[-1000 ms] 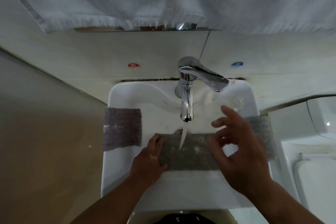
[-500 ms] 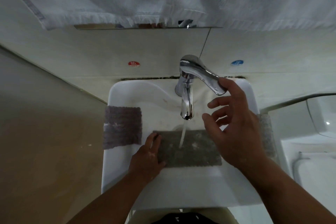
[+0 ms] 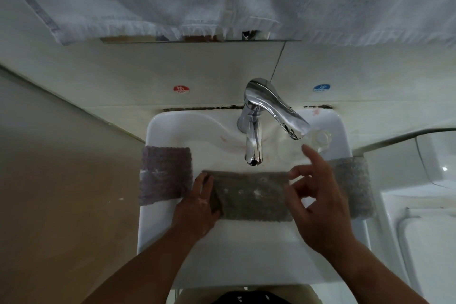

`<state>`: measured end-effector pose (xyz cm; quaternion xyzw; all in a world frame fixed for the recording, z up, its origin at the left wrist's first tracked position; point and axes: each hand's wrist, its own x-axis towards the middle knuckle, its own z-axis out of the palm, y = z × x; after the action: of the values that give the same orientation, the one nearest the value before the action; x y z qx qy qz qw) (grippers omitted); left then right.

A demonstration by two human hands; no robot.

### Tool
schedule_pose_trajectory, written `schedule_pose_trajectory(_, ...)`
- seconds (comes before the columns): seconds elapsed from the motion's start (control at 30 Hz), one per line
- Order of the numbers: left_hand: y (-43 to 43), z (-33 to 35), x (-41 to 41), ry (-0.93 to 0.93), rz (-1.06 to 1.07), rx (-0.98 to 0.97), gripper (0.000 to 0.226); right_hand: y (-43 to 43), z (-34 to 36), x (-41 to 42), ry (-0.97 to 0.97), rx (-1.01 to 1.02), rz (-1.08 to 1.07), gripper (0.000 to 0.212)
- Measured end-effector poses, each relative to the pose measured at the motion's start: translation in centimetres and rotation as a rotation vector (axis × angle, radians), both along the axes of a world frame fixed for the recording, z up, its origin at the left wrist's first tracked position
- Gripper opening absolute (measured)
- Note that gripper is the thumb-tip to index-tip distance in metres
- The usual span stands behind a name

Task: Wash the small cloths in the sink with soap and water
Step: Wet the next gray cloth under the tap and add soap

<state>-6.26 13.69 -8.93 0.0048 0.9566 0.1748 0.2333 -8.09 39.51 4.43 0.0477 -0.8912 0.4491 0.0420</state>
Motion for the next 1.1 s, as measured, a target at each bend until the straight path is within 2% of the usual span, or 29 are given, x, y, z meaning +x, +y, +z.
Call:
schedule_pose_trajectory(0.1, -0.3, -0.5, -0.8, 0.039, 0.014, 0.018, 0.101, 1.0, -2.7, 1.4, -0.128, 0.084, 0.0, 0.064)
schedule_pose_trajectory(0.2, -0.7, -0.8, -1.4, 0.054, -0.003, 0.025, 0.102, 1.7, -4.7, 1.7, -0.28, 0.048, -0.139, 0.057)
schedule_pose_trajectory(0.33, -1.5, -1.3, -1.4, 0.052, -0.03, 0.051, 0.104, 2.4, -6.0, -0.2, -0.322, -0.06, -0.397, 0.072)
schedule_pose_trajectory(0.4, -1.9, -1.4, -1.3, 0.04, -0.032, 0.07, 0.105, 2.4, -6.4, -1.7, -0.368, -0.126, -0.446, 0.081)
schedule_pose_trajectory(0.5, -2.2, -1.6, -1.1, 0.041, -0.035, 0.109, 0.105, 2.3, -7.5, -3.4, -0.352, -0.13, -0.45, 0.087)
schedule_pose_trajectory(0.73, -2.4, -1.3, -1.2, 0.023, -0.027, 0.152, 0.103, 1.3, -9.0, -5.8, -0.304, -0.234, -0.473, 0.063)
schedule_pose_trajectory(0.93, -2.4, -1.3, -1.0, 0.015, -0.019, 0.171, 0.102, 2.8, -10.5, -7.1, -0.33, -0.211, -0.421, 0.066)
schedule_pose_trajectory(1.1, -2.4, -1.4, -1.0, 0.015, -0.006, 0.184, 0.101, 3.6, -10.4, -6.9, -0.368, -0.193, -0.357, 0.054)
